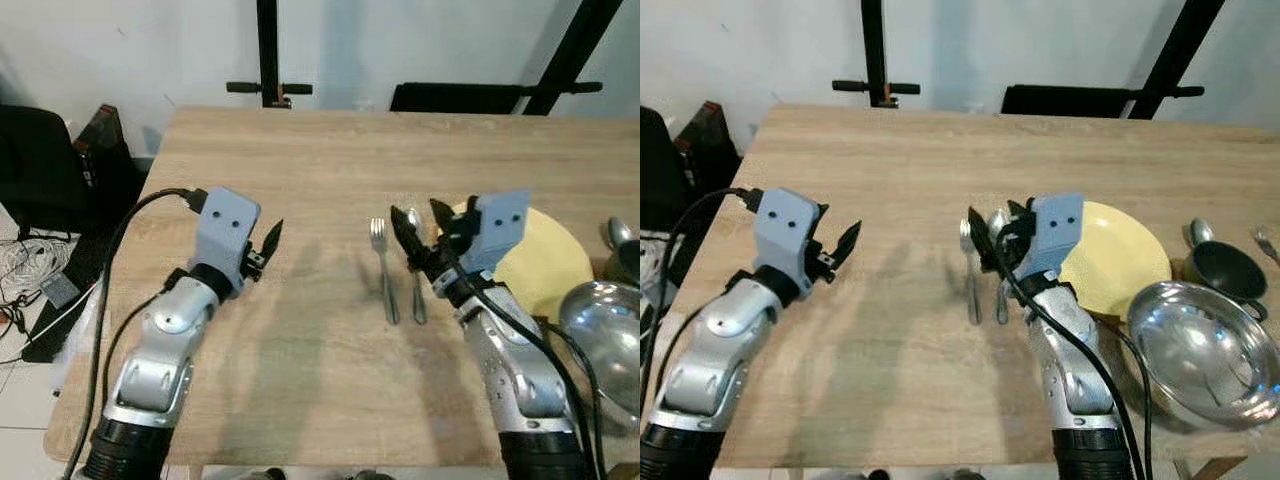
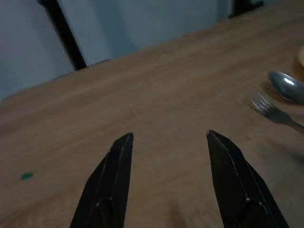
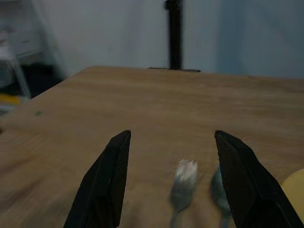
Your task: Setting the table
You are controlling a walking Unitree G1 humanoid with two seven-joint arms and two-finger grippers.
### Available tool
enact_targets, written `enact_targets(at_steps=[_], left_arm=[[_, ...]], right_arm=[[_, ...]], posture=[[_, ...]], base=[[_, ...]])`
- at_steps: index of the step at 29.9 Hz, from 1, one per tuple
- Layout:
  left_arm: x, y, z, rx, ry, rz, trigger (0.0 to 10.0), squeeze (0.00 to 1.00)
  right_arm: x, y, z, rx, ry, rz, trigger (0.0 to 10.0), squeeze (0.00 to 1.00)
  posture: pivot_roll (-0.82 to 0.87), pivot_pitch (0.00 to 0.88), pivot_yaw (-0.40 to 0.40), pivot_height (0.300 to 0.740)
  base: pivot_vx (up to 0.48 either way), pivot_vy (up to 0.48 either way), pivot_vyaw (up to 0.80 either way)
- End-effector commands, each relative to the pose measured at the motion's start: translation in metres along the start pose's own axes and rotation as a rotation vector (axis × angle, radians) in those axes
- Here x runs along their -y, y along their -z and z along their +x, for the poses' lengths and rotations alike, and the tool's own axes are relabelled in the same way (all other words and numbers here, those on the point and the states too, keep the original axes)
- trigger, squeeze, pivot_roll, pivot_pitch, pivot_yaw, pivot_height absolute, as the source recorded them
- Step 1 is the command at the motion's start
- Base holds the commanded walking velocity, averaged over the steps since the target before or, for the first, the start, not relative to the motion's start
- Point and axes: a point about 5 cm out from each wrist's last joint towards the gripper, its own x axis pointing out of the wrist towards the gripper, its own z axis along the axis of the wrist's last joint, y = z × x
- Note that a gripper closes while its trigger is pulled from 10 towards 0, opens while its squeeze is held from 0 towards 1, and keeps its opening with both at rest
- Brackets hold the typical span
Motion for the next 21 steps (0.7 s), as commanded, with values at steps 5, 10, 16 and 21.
enact_targets(at_steps=[5, 10, 16, 21], left_arm=[[-0.017, -0.006, -0.005, -0.030, 0.085, 0.001, 10.0, 0.00], [-0.033, -0.010, -0.017, -0.086, 0.206, -0.008, 10.0, 0.00], [-0.041, -0.012, -0.026, -0.112, 0.254, 0.037, 10.0, 0.00], [-0.047, -0.011, -0.030, -0.136, 0.258, 0.077, 10.0, 0.00]], right_arm=[[-0.013, 0.008, 0.009, -0.066, -0.120, 0.015, 10.0, 0.00], [-0.015, 0.016, 0.025, -0.154, -0.161, -0.022, 10.0, 0.00], [-0.009, 0.032, 0.033, -0.268, -0.136, -0.049, 10.0, 0.00], [0.001, 0.052, 0.037, -0.359, -0.020, -0.094, 10.0, 0.00]], posture=[[-0.08, 0.042, 0.047, 0.740], [-0.07, 0.052, 0.041, 0.740], [-0.06, 0.069, 0.032, 0.740], [-0.05, 0.074, 0.031, 0.740]], base=[[0.000, 0.000, 0.00], [0.000, 0.000, 0.00], [0.000, 0.000, 0.00], [0.000, 0.000, 0.00]])
